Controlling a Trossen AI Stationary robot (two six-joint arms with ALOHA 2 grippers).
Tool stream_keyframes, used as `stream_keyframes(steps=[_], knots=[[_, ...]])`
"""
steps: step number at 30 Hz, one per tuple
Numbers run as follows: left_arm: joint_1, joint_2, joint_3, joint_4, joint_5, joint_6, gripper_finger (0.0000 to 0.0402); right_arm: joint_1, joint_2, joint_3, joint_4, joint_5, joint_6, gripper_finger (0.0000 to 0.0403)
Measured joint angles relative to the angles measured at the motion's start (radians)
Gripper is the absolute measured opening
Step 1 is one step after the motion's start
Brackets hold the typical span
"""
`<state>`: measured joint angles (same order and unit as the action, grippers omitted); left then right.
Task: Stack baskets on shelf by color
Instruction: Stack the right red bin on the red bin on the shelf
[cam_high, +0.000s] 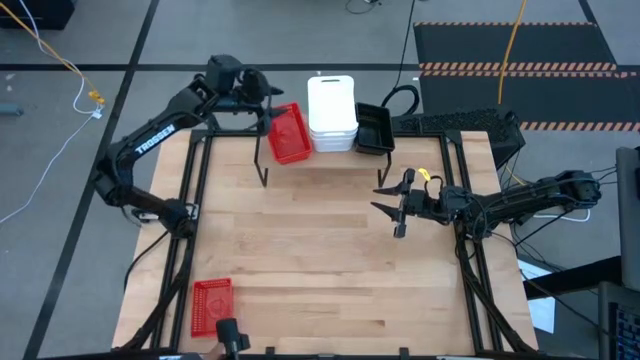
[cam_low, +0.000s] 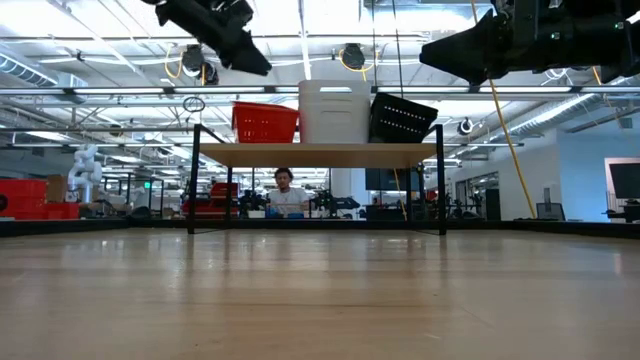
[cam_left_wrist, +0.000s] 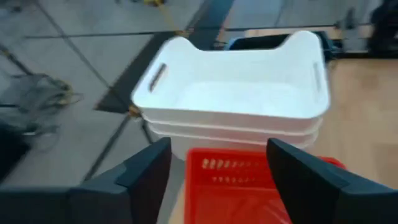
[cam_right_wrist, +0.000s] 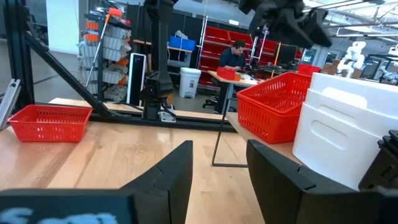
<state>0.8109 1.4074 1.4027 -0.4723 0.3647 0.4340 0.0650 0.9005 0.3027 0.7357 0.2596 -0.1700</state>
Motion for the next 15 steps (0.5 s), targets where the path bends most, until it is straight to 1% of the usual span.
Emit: stream_keyframes(steps=[2,6,9,15], knots=[[-0.018,0.002,0.001,-0.001,-0.063,0.007,0.0245,0.000,0.000,0.000,0.000,0.000,0.002,0.0144],[-0.031,0.042,0.000,-0.028,-0.128,0.075,0.0203,0.000,0.000,0.000,0.000,0.000,0.016,0.0144],[-0.030,0.070,-0.001,-0.034,-0.204,0.115,0.0179,0.000,0.000,0.000,0.000,-0.001,0.020,0.0144],[-0.018,0.089,-0.001,-0.035,-0.205,0.170,0.0156,0.000,0.000,0.000,-0.002,-0.001,0.005,0.0144]])
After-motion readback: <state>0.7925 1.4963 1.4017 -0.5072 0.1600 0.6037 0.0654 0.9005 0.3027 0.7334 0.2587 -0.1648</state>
